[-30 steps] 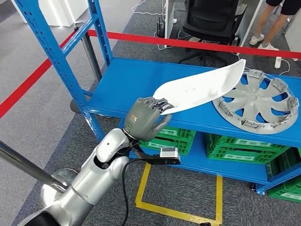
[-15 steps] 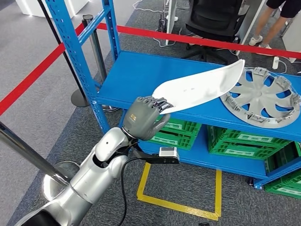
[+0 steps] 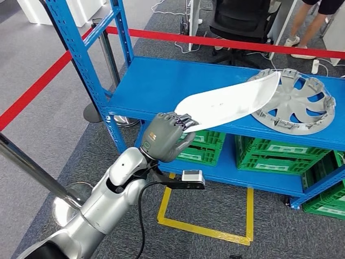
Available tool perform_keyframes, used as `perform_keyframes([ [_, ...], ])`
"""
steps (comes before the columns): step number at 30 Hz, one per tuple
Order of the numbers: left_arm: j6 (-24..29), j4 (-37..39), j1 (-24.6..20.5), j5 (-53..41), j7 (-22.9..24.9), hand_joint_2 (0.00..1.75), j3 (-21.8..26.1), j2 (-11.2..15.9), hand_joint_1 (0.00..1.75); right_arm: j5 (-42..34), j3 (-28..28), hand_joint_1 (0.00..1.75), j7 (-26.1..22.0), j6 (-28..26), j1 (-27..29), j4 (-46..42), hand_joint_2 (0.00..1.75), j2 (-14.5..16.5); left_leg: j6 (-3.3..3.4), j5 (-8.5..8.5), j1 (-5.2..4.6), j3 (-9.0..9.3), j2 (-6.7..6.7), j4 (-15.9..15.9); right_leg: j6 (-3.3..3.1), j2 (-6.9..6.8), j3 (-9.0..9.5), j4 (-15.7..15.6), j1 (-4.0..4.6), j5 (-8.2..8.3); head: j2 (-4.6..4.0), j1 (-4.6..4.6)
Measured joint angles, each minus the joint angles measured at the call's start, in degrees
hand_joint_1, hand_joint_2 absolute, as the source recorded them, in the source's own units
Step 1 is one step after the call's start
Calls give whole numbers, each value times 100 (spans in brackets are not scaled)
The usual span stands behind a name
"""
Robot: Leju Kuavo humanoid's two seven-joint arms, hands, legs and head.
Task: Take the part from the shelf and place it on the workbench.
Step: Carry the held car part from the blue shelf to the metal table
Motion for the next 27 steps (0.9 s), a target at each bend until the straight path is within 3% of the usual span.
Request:
perform_keyframes([
  [2,2,0,-2,2,0,175,1,7,175,1,0,0,-2,1,-4,0,0,0,-17,-119,-1,-41,0,99,-17,-1,-22,-2,1,21,0,-14],
  [5,2,0,-2,2,0,175,1,9,175,1,0,0,-2,1,-5,0,0,0,-21,-165,1,-62,1,154,-19,-1,-30,-3,1,27,0,-16],
  [7,2,0,3,3,3,175,0,22,175,1,0,0,-2,2,-2,0,0,-1,-47,-434,12,-222,2,580,-28,-2,-84,-2,2,64,0,-22],
  [9,2,0,24,4,6,175,-1,61,175,1,0,0,-2,3,3,0,0,-2,-65,-558,22,-154,2,893,-15,-5,-259,2,4,192,0,-27],
  [10,2,0,30,4,7,175,-2,76,175,1,-1,0,-2,3,5,-1,0,-2,-58,-505,23,52,2,750,4,-4,-337,5,5,257,0,-29],
  [11,3,-2,29,4,7,175,-2,87,175,1,-1,0,-2,3,3,-1,0,-2,-38,-394,21,349,0,402,29,-3,-412,12,14,315,0,-31],
  [13,4,-7,11,6,7,175,-3,86,175,1,-1,0,-3,3,-2,-2,0,-3,27,-359,11,671,-7,-124,89,0,-470,23,30,386,0,-35],
  [16,7,-10,26,11,9,175,-4,97,175,9,-1,0,-3,4,11,-2,0,-3,163,-322,2,648,-10,-244,191,-3,-548,29,18,441,0,-34],
  [18,13,-11,34,20,12,175,-4,103,175,18,-1,0,-2,5,21,-2,0,-2,252,-251,17,598,2,-259,239,-8,-686,345,12,157,0,-10],
  [20,16,-13,39,34,13,175,-3,111,175,24,-1,0,-1,5,16,-2,0,-2,296,-185,12,525,14,-257,268,-12,-944,1104,15,-325,0,13],
  [21,16,-13,47,40,13,175,-3,118,175,28,0,0,2,5,14,-2,0,-2,302,-151,7,483,18,-256,276,-11,-1047,1463,17,-491,0,15],
  [22,17,-13,57,44,13,175,-3,127,175,31,0,0,4,6,14,-2,0,-2,303,-117,3,441,20,-253,276,-11,-1068,1663,19,-554,0,15],
  [23,17,-13,66,45,13,175,-3,135,175,33,-1,0,6,7,16,-2,0,-3,298,-86,0,403,19,-250,272,-11,-975,1632,20,-510,0,15],
  [24,17,-13,73,46,13,175,-2,142,175,35,-1,0,7,7,15,-2,0,-4,287,-59,0,372,18,-246,262,-12,-766,1368,20,-386,0,15],
  [26,19,-16,74,46,13,175,2,149,175,39,-2,0,8,7,-1,-2,0,-5,249,-16,-6,324,14,-233,235,-14,-196,528,25,-170,0,16],
  [27,19,-18,72,48,13,175,4,151,175,44,-2,0,8,7,-11,-2,0,-5,220,7,-13,307,13,-226,216,-10,0,218,30,-118,0,14],
])
